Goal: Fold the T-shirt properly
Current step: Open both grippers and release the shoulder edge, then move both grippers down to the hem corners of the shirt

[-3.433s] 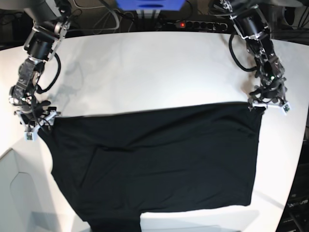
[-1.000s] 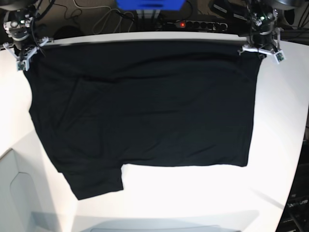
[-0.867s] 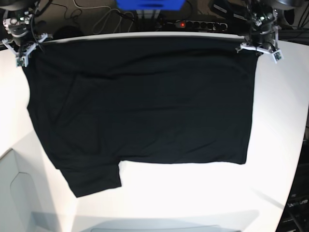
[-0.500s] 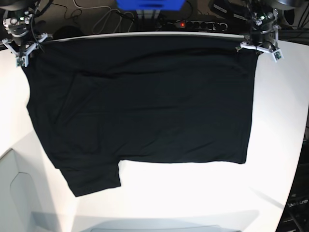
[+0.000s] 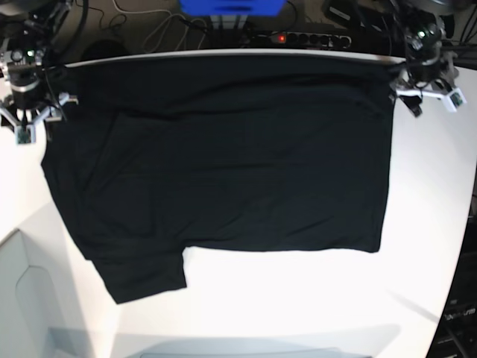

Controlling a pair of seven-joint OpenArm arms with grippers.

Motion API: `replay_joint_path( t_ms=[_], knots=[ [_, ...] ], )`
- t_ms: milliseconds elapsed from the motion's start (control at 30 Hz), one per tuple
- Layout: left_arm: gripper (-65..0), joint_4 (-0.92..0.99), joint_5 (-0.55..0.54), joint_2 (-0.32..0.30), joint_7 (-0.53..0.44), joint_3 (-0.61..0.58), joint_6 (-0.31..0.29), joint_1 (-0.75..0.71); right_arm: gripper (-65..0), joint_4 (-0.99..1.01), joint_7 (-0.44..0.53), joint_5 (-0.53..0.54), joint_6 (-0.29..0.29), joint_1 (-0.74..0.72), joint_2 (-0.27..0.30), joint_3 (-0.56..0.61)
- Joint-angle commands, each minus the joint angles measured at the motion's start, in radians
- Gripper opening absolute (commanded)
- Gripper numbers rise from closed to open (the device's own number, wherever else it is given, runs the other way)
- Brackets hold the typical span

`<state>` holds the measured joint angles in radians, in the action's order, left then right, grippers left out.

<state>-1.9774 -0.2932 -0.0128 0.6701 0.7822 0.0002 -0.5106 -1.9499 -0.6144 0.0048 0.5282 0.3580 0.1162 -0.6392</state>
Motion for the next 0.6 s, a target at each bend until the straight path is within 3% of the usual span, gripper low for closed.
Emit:
replay_joint_path(
  t_ms=[0, 200, 400, 467, 567],
  knots=[
    [-23.5, -0.013, 0.001, -0.009, -0.028, 0.004, 0.002, 0.03, -28.8, -0.007, 0.006, -0.004, -0.003, -0.044, 0.017, 0.015],
    [-23.3, 0.037, 0.009, -0.019, -0.028, -0.019, 0.002, 0.249, -28.8, 0.152, -0.144, -0.004, -0.004, -0.402, 0.098, 0.169],
    [-23.3, 0.183, 0.009, -0.1, -0.034, -0.12, 0.002, 0.433, -28.8, 0.62, -0.146, -0.006, -0.01, -0.784, 0.158, 0.258],
    [-23.3, 0.24, 0.009, -0.128, -0.037, -0.151, 0.002, 0.482, -28.8, 0.788, -0.091, -0.006, -0.01, -0.874, 0.178, 0.278],
    [-23.3, 0.353, 0.009, -0.166, -0.039, -0.205, 0.002, 0.573, -28.8, 1.036, 0.066, -0.006, -0.012, -0.971, 0.216, 0.324]
  ],
)
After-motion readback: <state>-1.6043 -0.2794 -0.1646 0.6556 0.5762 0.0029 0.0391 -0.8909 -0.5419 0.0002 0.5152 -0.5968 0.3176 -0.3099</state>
